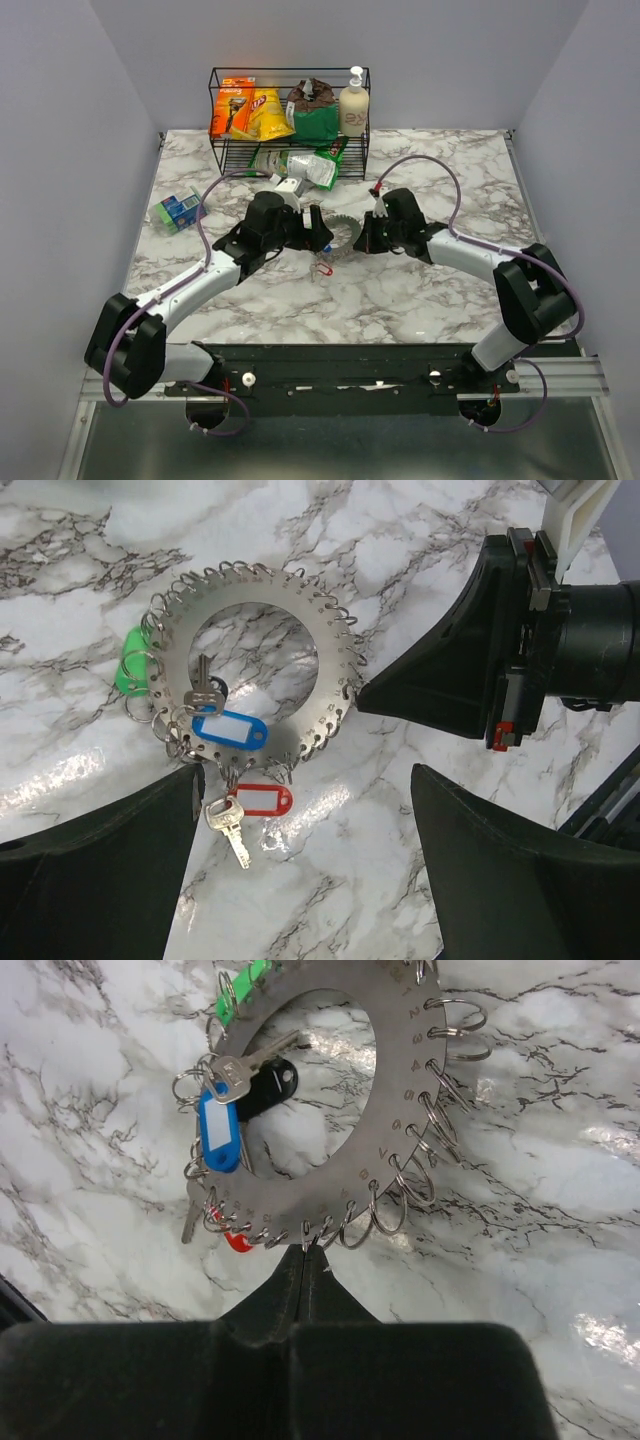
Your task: Put the keys on the keyring
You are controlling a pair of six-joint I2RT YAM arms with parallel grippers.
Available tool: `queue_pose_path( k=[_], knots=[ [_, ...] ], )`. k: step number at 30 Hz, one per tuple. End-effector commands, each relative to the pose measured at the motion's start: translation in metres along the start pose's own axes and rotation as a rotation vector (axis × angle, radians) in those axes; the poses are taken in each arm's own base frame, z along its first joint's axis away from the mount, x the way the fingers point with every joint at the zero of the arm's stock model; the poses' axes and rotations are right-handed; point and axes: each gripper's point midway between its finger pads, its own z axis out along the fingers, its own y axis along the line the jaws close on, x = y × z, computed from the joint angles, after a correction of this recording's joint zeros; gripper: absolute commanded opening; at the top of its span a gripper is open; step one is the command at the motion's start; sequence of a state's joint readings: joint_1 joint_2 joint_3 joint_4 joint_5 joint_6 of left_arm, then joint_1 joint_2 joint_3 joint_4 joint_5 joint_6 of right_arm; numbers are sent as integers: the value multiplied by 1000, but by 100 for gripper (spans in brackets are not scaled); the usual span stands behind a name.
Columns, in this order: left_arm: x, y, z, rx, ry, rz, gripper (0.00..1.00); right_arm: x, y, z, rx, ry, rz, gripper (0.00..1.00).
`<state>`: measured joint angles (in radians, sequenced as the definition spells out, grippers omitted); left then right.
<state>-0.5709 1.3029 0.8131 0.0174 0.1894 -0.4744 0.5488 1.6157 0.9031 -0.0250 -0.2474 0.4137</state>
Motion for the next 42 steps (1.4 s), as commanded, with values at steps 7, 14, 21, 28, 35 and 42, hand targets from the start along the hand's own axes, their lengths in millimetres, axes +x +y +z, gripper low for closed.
queue_pose_path(
  k=[7, 14, 21, 28, 35, 42],
  knots=[
    [-42, -6, -26, -43, -124, 99, 94, -24, 31, -45, -86, -42, -172, 1],
    [-58, -20, -35, 4, -167, 114, 97, -38, 49, -66, -148, -71, -255, 1],
    [-62, -46, -45, 131, -145, 208, 98, -52, 73, -94, -235, -110, -367, 1],
    [-66, -70, -64, 227, -96, 250, 98, -60, 103, -126, -368, -153, -500, 1],
    [-60, -101, -80, 401, -53, 284, 97, -60, 128, -149, -504, -185, -624, 1],
    [-55, -125, -104, 548, -42, 342, 96, -55, 152, -176, -640, -207, -671, 1]
  ],
)
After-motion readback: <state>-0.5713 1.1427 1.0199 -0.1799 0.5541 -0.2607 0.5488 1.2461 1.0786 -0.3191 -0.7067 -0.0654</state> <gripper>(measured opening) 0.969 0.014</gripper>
